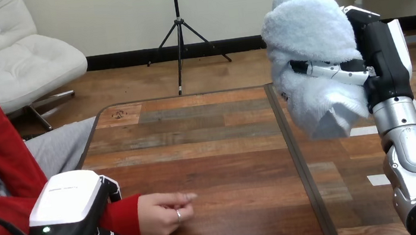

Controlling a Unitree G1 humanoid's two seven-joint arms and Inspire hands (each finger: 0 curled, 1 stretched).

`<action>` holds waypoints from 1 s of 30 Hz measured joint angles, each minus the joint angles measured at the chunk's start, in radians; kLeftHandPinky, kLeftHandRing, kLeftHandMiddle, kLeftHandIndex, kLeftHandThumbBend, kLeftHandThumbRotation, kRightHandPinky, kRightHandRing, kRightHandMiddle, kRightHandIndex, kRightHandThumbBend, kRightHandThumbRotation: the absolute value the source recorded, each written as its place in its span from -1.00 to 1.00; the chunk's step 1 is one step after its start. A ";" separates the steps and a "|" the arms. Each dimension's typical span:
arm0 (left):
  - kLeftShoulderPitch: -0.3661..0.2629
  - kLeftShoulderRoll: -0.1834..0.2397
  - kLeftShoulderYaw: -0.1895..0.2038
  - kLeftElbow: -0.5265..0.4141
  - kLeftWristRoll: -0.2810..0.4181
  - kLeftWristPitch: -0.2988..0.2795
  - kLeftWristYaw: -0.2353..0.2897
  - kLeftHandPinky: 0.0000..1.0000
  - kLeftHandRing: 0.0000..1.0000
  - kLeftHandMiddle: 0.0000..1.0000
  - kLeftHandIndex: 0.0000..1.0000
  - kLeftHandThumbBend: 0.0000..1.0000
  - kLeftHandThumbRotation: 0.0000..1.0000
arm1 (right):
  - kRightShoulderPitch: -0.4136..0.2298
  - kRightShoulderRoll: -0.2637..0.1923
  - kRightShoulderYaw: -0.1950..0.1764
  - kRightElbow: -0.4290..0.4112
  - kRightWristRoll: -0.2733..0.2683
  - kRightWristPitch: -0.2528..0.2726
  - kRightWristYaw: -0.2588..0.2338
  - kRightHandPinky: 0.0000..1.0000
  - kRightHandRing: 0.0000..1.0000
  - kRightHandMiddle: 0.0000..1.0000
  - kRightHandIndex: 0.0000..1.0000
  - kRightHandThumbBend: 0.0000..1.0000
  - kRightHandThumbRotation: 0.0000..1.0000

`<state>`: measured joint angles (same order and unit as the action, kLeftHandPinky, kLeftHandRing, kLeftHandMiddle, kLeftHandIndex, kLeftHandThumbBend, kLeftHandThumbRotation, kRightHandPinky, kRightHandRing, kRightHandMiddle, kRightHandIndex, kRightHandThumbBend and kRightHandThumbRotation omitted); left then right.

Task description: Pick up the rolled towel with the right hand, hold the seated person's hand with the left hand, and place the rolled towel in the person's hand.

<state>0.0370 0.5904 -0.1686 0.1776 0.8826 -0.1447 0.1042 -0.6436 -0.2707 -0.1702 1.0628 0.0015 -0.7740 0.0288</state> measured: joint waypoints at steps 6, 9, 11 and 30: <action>0.000 0.000 0.000 -0.006 -0.010 0.016 -0.015 -0.37 -0.24 -0.15 -0.08 0.55 -1.00 | 0.000 0.000 0.000 0.000 0.002 0.000 0.002 -0.53 -0.42 -0.27 -0.18 0.61 -1.00; 0.000 0.000 0.000 -0.007 -0.011 0.018 -0.016 -0.36 -0.23 -0.14 -0.07 0.54 -1.00 | 0.000 0.000 0.000 0.000 0.002 0.000 0.002 -0.53 -0.42 -0.27 -0.18 0.62 -1.00; 0.000 0.000 0.000 -0.009 -0.012 0.021 -0.020 -0.36 -0.23 -0.14 -0.07 0.54 -1.00 | 0.000 0.000 0.000 0.000 0.002 0.000 0.002 -0.53 -0.42 -0.27 -0.18 0.62 -1.00; -0.001 0.000 -0.001 -0.026 -0.015 0.037 -0.050 -0.30 -0.16 -0.07 -0.03 0.61 -1.00 | 0.000 0.000 0.000 0.000 0.002 0.002 0.002 -0.53 -0.42 -0.27 -0.18 0.61 -1.00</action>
<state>0.0358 0.5901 -0.1693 0.1518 0.8676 -0.1078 0.0546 -0.6436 -0.2707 -0.1706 1.0628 0.0032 -0.7721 0.0307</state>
